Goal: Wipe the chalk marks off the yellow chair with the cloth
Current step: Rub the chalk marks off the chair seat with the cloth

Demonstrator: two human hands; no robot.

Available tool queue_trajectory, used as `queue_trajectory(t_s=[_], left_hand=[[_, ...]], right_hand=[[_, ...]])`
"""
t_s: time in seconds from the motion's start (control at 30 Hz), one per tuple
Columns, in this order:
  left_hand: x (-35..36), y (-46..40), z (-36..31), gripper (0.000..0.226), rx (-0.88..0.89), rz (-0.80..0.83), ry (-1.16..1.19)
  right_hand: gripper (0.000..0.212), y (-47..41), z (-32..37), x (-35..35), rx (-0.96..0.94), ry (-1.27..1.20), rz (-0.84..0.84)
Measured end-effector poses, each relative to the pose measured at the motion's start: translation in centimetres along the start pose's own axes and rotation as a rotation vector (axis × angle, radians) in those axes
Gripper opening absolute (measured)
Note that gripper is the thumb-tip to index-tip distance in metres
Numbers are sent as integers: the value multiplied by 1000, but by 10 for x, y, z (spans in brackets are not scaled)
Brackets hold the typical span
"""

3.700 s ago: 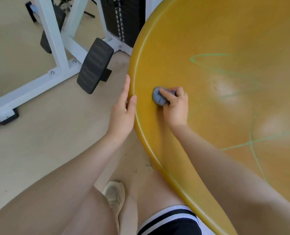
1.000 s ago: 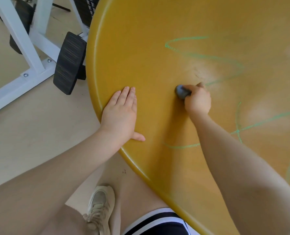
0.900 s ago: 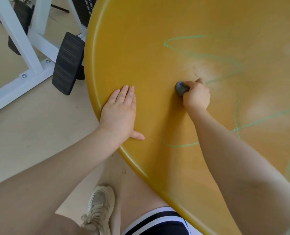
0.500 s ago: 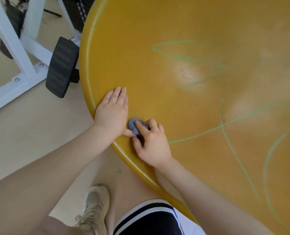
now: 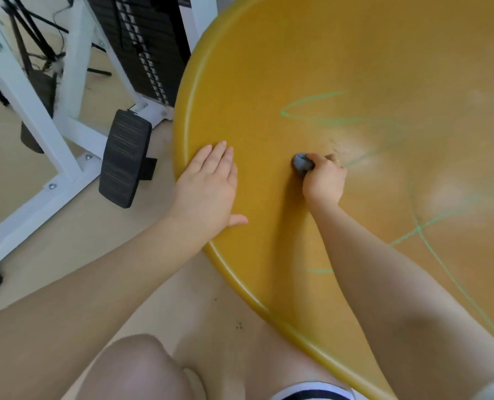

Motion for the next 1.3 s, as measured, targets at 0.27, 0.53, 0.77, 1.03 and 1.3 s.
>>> queue_trajectory(t_s=[0.27,0.53,0.77,1.03,1.3], left_hand=[[-27,-22,47,37,87,-572,183],[-17,-40,87,96,-136,-380,675],[-6,-53,104,82,-160,-512,1051],[2,-56,103,78,-186,-582,1187],[4,-56,105,78,-151,-620,1257]], right_hand=[[36,80,105,-11,-173,-547,18],[40,68,131,-13,-323,-645,-141],[44,-18,86,11,95,-199,-270],[40,23,134,-6,83,-471,-183],[44,40,156,-18,-76,-631,-238]])
Point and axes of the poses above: each hand's wrist, its own y-axis away from the middle knuckle, its own x-axis out of the palm, z = x × y, the point moved 5 cm from there along -y, towards the middle knuckle, and after that the axes turned 12 degrees about -z, right-handed, at the moved point
